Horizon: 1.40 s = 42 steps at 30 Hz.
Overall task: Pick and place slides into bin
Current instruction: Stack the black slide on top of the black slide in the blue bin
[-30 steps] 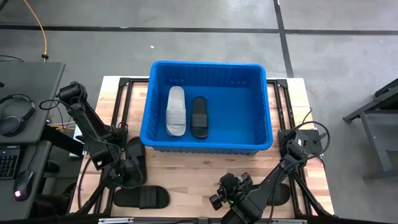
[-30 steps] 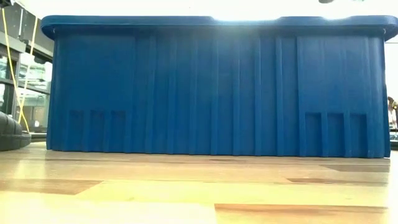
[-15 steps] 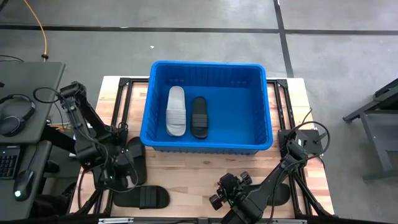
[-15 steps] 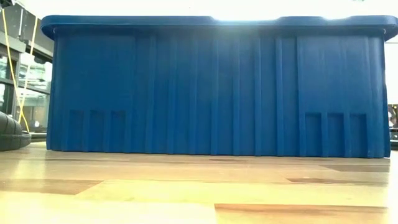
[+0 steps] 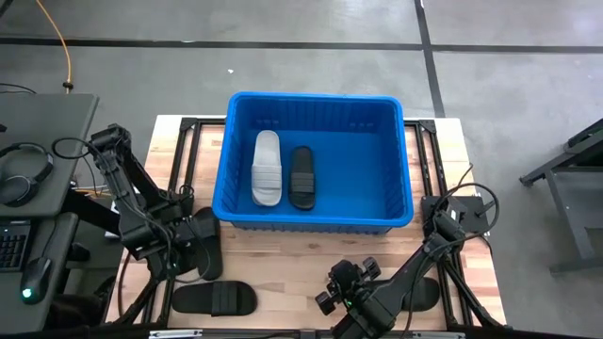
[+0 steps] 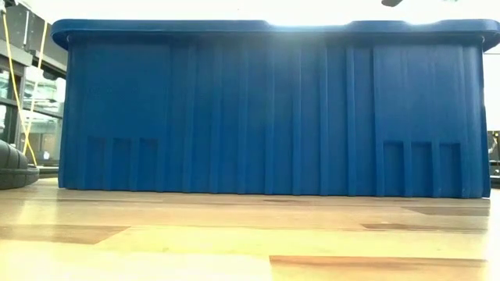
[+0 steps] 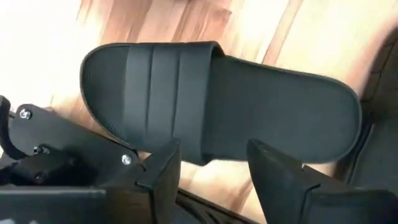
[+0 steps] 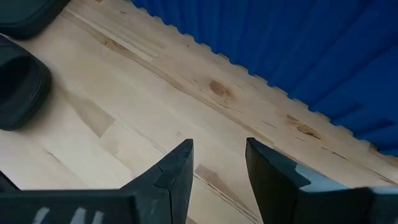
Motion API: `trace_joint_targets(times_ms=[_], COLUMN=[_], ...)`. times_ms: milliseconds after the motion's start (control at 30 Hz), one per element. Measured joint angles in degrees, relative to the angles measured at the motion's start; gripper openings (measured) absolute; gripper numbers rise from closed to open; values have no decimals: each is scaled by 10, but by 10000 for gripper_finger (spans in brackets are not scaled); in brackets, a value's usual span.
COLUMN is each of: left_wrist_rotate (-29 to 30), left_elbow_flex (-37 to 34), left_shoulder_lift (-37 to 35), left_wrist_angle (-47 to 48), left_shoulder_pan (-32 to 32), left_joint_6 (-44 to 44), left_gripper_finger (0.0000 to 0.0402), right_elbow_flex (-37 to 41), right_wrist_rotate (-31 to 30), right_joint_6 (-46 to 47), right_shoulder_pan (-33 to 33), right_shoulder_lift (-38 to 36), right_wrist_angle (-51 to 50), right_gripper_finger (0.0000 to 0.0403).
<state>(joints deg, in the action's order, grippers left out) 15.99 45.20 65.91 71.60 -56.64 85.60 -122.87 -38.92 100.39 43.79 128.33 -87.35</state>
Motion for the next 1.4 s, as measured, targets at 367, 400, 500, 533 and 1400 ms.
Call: trace_joint_targets(times_ms=[367, 400, 500, 533, 1400], left_wrist_rotate=[46, 47, 51, 52, 9], left_elbow_flex=[-31, -32, -40, -44, -67], left_shoulder_lift=[0, 0, 0, 0, 71], left_wrist_angle=[-26, -21, -48, -64, -67], left_shoulder_pan=[0, 0, 0, 0, 32], left_joint_6=[-27, -28, -41, -42, -61], left_gripper_finger=[198, 195, 185, 184, 97], right_elbow_flex=[0, 0, 0, 0, 0], right_wrist_rotate=[-1, -1, -3, -3, 98], right_joint_6=[1, 1, 0, 0, -2], right_shoulder_pan=[0, 0, 0, 0, -2], right_shoulder_lift=[0, 0, 0, 0, 58], right_wrist_angle=[0, 3, 6, 6, 90], right_gripper_finger=[138, 138, 138, 138, 138])
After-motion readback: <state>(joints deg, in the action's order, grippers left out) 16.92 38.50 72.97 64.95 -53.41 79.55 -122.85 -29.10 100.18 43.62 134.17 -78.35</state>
